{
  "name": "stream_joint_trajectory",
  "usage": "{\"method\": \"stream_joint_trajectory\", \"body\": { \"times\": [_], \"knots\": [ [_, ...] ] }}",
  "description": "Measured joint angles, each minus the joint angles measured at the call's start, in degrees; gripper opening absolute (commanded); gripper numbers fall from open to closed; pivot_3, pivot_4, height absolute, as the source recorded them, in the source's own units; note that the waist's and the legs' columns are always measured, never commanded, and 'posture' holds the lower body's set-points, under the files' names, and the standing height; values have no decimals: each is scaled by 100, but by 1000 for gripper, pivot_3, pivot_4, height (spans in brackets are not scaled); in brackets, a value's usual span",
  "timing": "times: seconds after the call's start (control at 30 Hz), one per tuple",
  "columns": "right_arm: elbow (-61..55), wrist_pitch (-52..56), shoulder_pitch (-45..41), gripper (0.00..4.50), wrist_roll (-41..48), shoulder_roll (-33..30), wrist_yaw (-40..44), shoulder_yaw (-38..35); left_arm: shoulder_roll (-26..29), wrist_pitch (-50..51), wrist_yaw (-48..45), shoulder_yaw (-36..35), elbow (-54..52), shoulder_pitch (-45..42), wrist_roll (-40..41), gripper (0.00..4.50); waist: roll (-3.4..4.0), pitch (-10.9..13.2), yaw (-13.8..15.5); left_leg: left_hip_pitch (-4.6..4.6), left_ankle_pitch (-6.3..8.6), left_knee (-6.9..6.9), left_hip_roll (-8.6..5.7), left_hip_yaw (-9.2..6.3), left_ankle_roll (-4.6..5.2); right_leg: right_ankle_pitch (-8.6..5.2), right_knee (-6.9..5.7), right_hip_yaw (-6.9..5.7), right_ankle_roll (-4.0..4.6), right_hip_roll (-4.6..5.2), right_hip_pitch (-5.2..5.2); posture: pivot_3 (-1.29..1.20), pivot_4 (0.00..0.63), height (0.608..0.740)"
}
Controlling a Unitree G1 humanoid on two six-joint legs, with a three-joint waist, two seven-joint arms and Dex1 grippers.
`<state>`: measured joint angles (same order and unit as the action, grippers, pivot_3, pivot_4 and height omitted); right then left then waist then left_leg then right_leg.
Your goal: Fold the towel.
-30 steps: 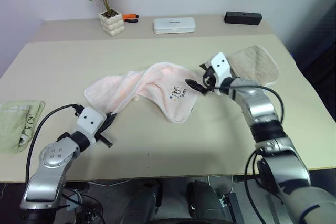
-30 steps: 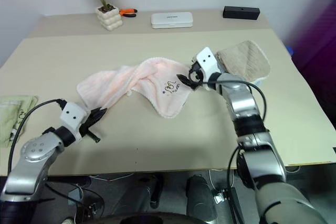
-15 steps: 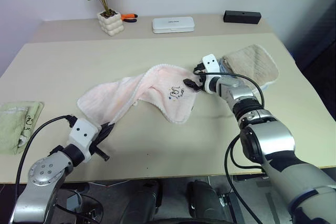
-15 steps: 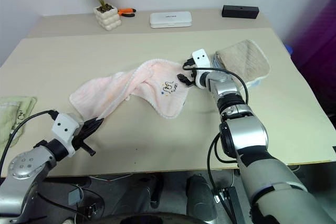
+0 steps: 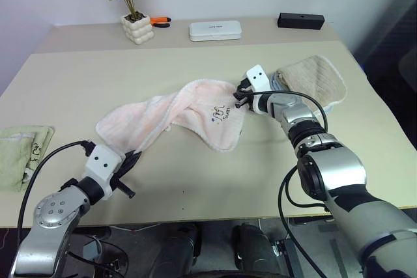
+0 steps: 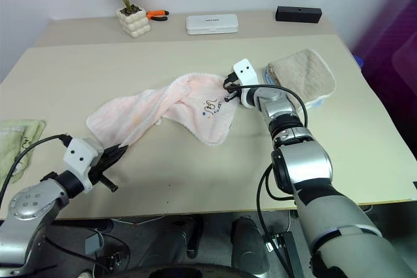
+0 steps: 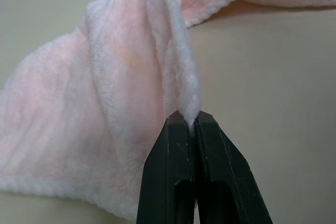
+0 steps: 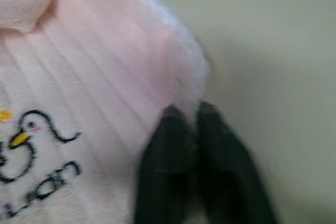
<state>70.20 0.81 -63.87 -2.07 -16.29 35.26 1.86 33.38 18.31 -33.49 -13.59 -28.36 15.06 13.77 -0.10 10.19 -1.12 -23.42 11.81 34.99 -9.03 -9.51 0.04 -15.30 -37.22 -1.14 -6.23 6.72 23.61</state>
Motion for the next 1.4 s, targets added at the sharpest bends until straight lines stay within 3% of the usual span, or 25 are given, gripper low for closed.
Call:
{"method": "stream_joint_trajectory", "body": {
  "times": [0.13,0.2,0.4,0.5,0.63,0.97,1.07,1.2,1.4],
  "knots": [
    [-1505,-724,808,26,-51,-670,591,121,115,15,-13,-490,63,85,71,0,0,0,48,-2,2,-2,-1,1,3,0,4,1,-1,2,1,0,150,740],
    [-2967,-982,1682,26,5,-1170,1127,217,215,6,-66,-731,137,184,76,0,-2,-1,59,-3,7,-3,-1,1,9,-4,7,2,-7,3,-4,0,150,740],
    [-5574,-321,3590,26,98,-1818,1910,467,270,-7,-227,-798,272,93,128,0,2,1,28,1,7,6,2,13,9,-6,1,26,-3,1,1,0,150,740],
    [-6245,181,3844,957,187,-1920,2058,490,270,-7,-260,-716,309,-83,138,0,2,1,33,4,9,11,3,17,5,-13,1,37,16,-4,1,0,150,740],
    [-6770,737,3965,2757,255,-2019,2154,522,265,-6,-264,-470,366,-266,117,0,-1,0,59,2,10,9,1,18,12,-4,11,37,0,-2,1,0,150,740],
    [-6250,1581,3387,2757,911,-1723,1915,200,241,-6,-248,-286,358,-228,42,0,-1,0,68,1,11,7,1,20,14,-3,15,37,0,-1,2,0,150,740],
    [-6083,1572,3369,1948,934,-1736,2093,247,203,-6,-186,-288,328,-168,40,0,-1,0,80,0,12,7,0,21,16,-3,15,37,-1,0,3,0,150,740],
    [-6088,1569,3371,41,994,-1866,2346,261,197,-6,-131,-296,298,-103,41,0,-1,0,74,0,12,8,1,21,16,-3,15,37,-1,0,3,0,150,740],
    [-6122,1558,3386,41,1070,-1930,2453,243,199,-7,-127,-309,297,-69,50,0,-2,1,64,0,12,8,1,21,16,-3,15,37,-1,0,3,0,150,740]
  ]
}}
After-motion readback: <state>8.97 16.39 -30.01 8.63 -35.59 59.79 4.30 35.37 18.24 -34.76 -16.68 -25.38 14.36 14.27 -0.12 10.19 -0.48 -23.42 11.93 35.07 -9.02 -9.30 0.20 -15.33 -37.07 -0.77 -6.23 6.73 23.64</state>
